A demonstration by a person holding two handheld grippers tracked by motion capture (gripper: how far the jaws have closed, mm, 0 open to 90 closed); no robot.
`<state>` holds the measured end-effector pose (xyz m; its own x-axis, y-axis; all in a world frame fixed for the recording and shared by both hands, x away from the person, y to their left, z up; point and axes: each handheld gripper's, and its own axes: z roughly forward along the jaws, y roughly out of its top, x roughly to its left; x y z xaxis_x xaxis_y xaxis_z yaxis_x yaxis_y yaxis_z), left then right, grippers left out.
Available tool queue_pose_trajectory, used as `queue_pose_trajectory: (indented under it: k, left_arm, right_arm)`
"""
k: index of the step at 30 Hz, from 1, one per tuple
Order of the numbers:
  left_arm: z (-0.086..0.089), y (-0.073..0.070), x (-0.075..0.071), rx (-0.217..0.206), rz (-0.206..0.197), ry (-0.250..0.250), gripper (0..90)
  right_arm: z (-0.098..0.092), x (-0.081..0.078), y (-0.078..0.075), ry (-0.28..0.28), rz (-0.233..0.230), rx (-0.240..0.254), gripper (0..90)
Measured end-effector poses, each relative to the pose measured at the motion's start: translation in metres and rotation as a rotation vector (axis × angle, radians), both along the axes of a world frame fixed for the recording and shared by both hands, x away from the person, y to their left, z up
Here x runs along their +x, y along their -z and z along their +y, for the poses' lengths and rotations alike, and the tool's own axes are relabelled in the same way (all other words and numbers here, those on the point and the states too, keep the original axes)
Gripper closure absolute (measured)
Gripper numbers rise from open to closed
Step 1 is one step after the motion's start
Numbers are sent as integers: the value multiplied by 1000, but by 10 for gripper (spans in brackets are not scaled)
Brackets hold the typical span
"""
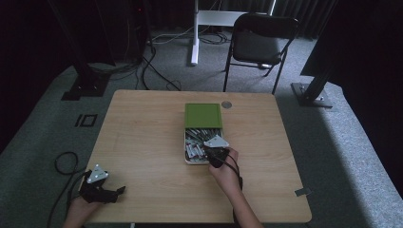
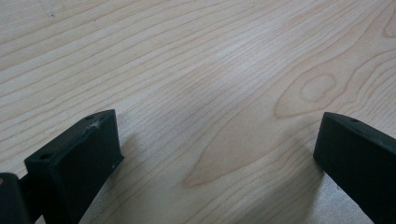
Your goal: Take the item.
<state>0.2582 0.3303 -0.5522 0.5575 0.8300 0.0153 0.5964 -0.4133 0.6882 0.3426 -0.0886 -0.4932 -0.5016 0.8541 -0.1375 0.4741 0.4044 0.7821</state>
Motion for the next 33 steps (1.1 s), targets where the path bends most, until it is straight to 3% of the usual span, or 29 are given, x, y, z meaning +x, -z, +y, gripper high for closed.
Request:
queue_pose_trajectory:
  k: [6, 24, 33]
  left_arm:
    - [0, 0, 0, 0, 0, 0, 14]
    - [0, 0, 0, 1, 0, 1, 14]
    - [0, 0, 0, 2, 1, 1, 14]
  right_arm:
    - [-4, -3, -5, 3, -4, 43, 882]
    - [-14, -12, -41, -21, -47, 143, 883]
    - [-27, -13, -66, -26, -89, 203, 884]
